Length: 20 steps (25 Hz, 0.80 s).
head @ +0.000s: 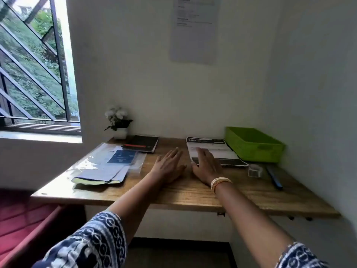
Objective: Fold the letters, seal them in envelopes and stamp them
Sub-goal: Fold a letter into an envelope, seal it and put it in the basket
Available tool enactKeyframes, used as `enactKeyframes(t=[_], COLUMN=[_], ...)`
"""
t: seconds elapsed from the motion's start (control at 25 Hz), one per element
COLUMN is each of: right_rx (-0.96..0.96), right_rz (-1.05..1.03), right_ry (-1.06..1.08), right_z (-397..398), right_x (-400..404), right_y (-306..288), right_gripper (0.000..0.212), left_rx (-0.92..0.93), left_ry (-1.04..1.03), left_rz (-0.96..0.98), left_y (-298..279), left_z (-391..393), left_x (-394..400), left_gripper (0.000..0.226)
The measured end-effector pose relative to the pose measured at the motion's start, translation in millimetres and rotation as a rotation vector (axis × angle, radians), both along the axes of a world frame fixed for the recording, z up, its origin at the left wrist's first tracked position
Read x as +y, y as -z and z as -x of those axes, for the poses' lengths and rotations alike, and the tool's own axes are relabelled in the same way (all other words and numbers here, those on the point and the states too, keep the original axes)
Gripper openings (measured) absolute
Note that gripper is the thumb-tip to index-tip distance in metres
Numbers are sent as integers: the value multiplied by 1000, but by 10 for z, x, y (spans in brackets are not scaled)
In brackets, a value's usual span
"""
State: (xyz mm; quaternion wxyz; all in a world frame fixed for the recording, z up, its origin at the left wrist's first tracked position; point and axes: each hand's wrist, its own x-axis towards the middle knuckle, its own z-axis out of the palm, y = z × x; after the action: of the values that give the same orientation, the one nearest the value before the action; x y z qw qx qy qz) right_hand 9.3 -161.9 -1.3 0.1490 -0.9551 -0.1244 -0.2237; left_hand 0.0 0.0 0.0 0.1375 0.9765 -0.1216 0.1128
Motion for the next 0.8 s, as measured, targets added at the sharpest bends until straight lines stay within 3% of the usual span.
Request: enactKeyframes(t=[0.08, 0.28, 0.8], right_rx=[43, 249, 223], right_rz=[-23, -67, -93], right_ry=[0, 78, 48], right_z=[-32, -165, -181], right_x=[2, -61, -67], right_y=[-9, 73, 46], right_gripper=[56, 53, 38], left_rx=[98, 204, 143], left_ry=[-24, -42, -96], left_rz=[27, -122, 101], left_y=[-28, -14, -7], left_z=[4, -9, 12], left_x=[16, 18, 58], left_gripper=[62, 54, 44])
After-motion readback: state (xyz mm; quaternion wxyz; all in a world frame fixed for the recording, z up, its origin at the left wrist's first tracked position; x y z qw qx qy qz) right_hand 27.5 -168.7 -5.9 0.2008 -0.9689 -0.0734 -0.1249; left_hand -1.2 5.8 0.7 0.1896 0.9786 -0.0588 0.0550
